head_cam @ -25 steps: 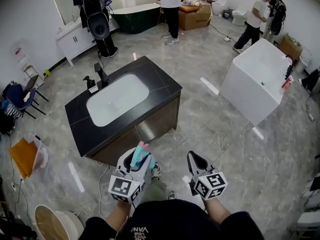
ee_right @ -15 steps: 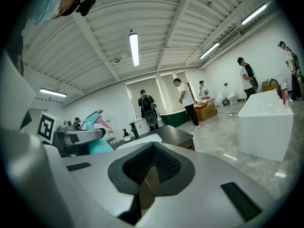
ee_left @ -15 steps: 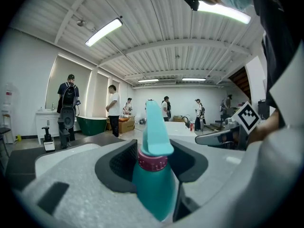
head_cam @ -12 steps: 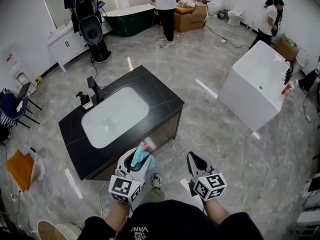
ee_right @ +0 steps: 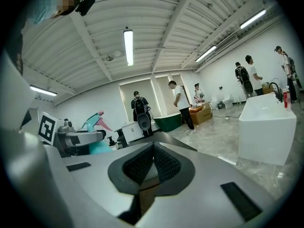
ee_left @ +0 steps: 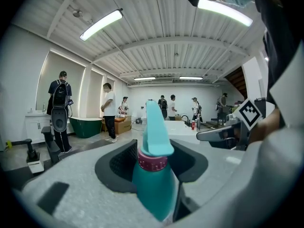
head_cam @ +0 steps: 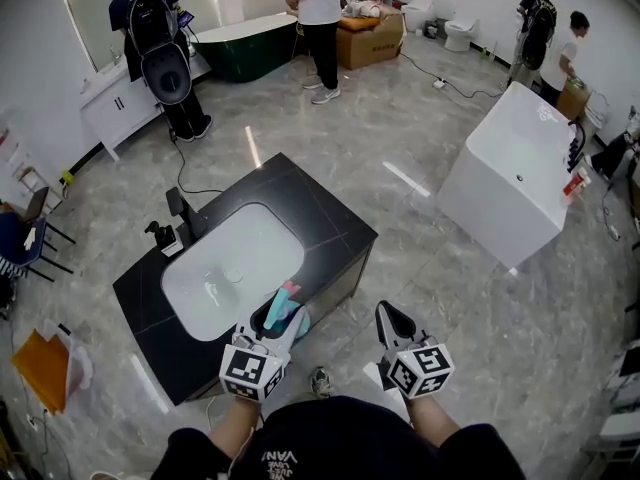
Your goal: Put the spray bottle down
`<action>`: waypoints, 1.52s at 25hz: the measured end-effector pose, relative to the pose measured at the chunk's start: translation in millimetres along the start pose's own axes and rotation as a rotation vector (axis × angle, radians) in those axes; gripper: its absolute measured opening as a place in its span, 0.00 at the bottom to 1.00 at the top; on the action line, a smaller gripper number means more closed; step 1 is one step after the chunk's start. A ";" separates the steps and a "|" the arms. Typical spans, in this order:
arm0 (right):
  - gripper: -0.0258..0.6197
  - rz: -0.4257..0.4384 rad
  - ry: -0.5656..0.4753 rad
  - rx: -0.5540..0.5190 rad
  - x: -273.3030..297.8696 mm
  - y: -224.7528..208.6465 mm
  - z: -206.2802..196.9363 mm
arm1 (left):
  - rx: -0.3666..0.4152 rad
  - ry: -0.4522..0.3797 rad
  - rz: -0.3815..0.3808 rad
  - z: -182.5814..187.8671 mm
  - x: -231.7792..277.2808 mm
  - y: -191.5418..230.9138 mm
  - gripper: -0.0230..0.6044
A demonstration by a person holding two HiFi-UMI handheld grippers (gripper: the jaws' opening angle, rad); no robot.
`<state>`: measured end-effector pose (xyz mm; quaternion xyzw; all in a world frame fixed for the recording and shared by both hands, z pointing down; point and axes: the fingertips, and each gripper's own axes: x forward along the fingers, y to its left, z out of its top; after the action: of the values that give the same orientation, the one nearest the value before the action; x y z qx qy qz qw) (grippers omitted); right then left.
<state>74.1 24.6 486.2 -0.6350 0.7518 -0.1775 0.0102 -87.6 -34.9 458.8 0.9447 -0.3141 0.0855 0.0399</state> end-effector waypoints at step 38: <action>0.04 0.230 0.120 -0.030 190.9 -97.3 49.1 | 0.005 0.006 0.261 3.1 160.3 121.0 0.34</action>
<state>141.5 -183.5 507.5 -0.5328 0.8214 -0.2019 -0.0240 -33.5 -226.0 488.2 0.8957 -0.4340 0.0935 0.0269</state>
